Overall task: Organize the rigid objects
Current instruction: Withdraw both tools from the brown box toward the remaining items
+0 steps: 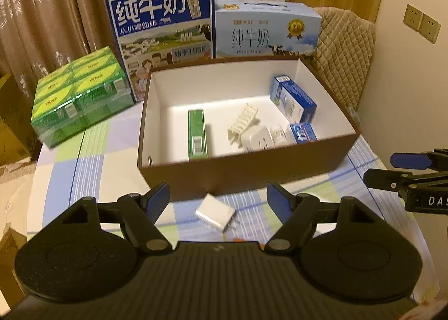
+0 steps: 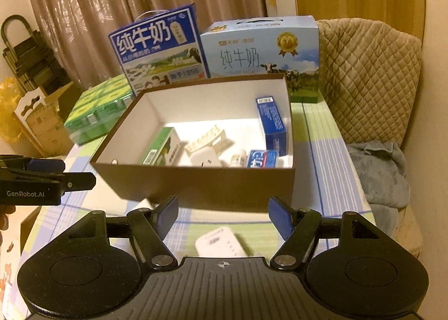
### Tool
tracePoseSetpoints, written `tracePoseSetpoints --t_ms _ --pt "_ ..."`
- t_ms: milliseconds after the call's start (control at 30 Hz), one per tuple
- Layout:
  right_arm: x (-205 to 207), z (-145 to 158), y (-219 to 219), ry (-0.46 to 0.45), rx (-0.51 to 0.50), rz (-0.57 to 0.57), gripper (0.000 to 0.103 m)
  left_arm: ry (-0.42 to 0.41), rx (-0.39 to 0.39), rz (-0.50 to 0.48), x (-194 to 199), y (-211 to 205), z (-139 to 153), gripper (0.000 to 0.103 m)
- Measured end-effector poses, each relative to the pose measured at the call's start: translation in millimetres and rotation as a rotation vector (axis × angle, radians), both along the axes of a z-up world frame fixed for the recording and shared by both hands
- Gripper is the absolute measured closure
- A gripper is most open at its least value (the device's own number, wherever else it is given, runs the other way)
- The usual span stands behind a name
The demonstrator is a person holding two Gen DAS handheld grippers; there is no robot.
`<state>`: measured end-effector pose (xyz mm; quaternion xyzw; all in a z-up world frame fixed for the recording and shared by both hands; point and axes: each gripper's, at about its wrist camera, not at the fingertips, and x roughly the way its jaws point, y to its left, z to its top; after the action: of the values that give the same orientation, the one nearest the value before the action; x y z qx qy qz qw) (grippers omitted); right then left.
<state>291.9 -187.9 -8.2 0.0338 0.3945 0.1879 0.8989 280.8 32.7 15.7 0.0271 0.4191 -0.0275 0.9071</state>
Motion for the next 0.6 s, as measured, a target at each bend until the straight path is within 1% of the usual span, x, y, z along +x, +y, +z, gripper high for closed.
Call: tracePoseSetpoints --t_ms 267,600 --pt "-29.3 -8.8 4.3 0.026 -0.007 0.026 0.035 0.026 -0.006 0.009 -30.0 -2.7 -4.6 0.030" --pt "-53.9 -18.7 4.2 0.050 -0.023 0.041 0.035 0.071 -0.023 0.018 -53.5 -4.5 -17.8 0.030"
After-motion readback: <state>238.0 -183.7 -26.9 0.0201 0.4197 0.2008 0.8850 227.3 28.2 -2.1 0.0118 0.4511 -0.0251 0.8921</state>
